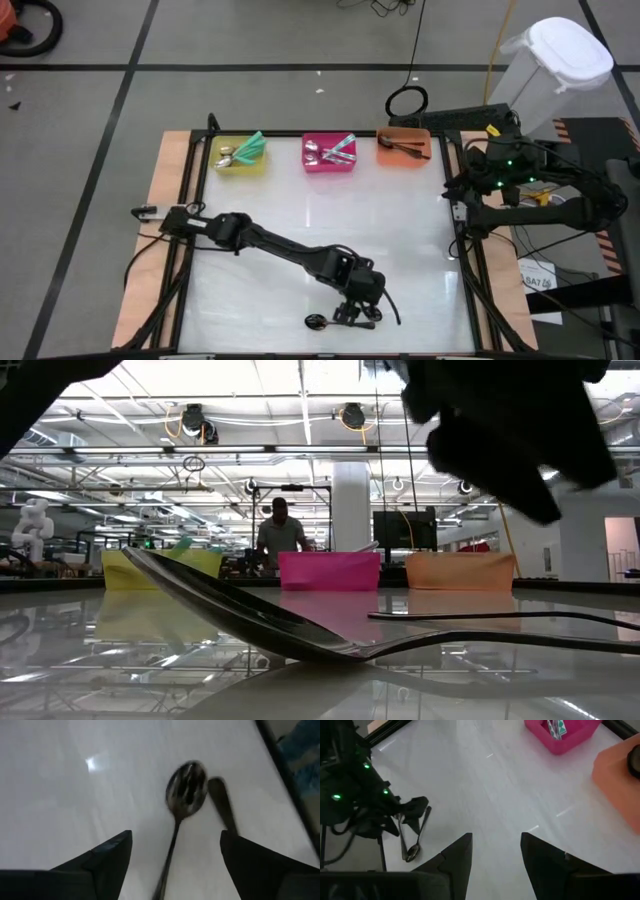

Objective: Sort silverware by color (type)
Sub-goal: Put the black spoon into the orange bin

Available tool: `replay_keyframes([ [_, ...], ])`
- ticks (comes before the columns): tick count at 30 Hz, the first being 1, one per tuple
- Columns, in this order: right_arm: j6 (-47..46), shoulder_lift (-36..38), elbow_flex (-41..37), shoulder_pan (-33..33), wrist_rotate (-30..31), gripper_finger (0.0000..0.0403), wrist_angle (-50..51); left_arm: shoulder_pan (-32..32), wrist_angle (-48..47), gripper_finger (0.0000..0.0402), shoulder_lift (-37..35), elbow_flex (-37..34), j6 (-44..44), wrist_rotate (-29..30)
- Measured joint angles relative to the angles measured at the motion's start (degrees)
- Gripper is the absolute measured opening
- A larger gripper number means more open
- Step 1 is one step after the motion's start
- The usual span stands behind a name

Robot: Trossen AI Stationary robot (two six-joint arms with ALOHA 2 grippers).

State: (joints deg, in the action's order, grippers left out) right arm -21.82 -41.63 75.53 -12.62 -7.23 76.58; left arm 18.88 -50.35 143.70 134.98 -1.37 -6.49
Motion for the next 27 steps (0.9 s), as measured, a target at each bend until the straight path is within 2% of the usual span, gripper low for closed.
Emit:
replay_keyframes([
  [10,-0.2,0.0,0.0,0.0,1.2,0.0164,0.0,0.4,2.7,0.0307,3.7,0.0,-1.5,0.9],
  [15,-0.1,-0.1,0.0,0.0,1.5,0.0164,0.0,0.5,3.0,0.0305,4.9,-0.1,-4.4,3.7],
  [18,0.0,-0.1,0.0,0.0,1.6,0.0164,0.0,0.6,2.4,0.0287,5.1,0.0,-5.0,5.0],
  [27,0.4,-0.1,0.0,0.0,4.0,0.0164,0.0,1.7,2.4,0.0198,6.2,0.1,-5.2,5.3],
])
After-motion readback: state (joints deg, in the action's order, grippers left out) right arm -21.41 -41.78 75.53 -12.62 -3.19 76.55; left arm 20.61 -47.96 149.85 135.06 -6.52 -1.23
